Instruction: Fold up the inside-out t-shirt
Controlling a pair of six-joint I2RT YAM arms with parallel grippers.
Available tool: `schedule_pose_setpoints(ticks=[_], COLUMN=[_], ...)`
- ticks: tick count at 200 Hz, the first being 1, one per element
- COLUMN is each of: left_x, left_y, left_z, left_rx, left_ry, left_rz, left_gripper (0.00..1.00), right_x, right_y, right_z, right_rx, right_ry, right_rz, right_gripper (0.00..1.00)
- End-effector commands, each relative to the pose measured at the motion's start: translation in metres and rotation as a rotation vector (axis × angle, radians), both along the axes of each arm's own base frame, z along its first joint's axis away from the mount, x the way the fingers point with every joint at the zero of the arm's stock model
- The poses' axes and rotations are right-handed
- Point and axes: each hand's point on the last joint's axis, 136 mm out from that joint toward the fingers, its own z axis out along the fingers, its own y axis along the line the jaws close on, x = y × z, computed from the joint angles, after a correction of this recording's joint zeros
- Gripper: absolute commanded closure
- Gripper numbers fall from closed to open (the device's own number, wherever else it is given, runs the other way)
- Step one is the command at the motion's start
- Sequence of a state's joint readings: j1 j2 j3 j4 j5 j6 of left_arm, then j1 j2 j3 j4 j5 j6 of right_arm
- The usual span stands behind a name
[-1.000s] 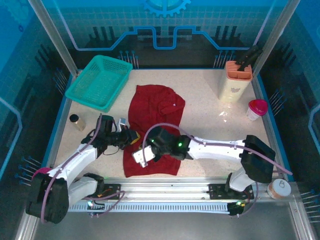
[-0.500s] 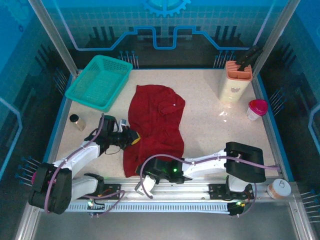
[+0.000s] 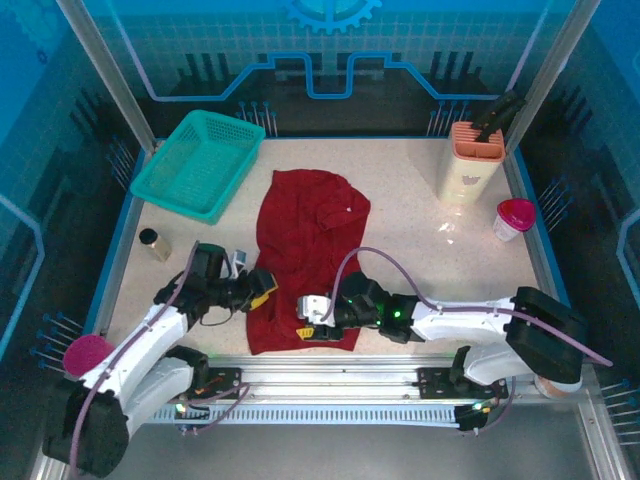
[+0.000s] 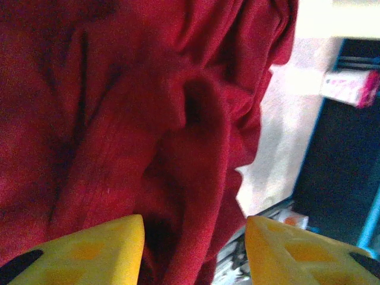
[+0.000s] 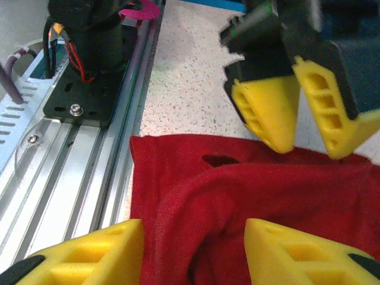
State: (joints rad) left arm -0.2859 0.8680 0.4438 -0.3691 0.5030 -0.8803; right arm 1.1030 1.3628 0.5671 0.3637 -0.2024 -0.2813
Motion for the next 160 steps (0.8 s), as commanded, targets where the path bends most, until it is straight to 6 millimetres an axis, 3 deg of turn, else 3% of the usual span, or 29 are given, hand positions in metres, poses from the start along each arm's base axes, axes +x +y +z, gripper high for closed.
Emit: schedule_pose_setpoints(ticks=[1,27,40,58,85,98,111,119,160], left_x=[-0.023,-0.043,-0.05,-0.058,-0.059,-0.057,-0.055,-0.054,-0.051], left_y=[0.003,0.001,0.003,0.005,0.009,0.008,0.006,0.005,-0.007], left_z=[-0.016,-0.044,-0.057,-0.066,-0.067,-0.065,-0.062,-0.06,-0.059], left_rx=[0.104,0.188,0.221,0.22,0.218,0.208,0.196,0.186,0.123], left_ry=[0.096,0.173,0.19,0.21,0.182,0.162,0.15,0.145,0.129], left_rz=[-0.019,-0.043,-0.035,-0.024,0.006,0.011,0.012,0.012,-0.013], left_gripper=[0.52,0.59,0.66,0.83,0.95,0.92,0.66,0.6,0.58], right_x=[0.005,0.006,0.004,0.02,0.051,0.061,0.069,0.072,0.076], right_y=[0.01,0.024,0.022,0.012,-0.011,-0.022,-0.032,-0.035,-0.043], right_z=[-0.014,-0.031,-0.038,-0.036,-0.034,-0.037,-0.04,-0.04,-0.046], right_rx=[-0.049,-0.114,-0.135,-0.103,-0.057,-0.057,-0.053,-0.043,-0.009], right_ry=[0.091,0.089,0.077,0.09,0.135,0.151,0.168,0.183,0.233], right_rz=[-0.082,-0.1,-0.09,-0.16,-0.272,-0.297,-0.329,-0.341,-0.378], right_gripper=[0.51,0.58,0.77,1.0,1.0,1.0,1.0,1.0,1.0])
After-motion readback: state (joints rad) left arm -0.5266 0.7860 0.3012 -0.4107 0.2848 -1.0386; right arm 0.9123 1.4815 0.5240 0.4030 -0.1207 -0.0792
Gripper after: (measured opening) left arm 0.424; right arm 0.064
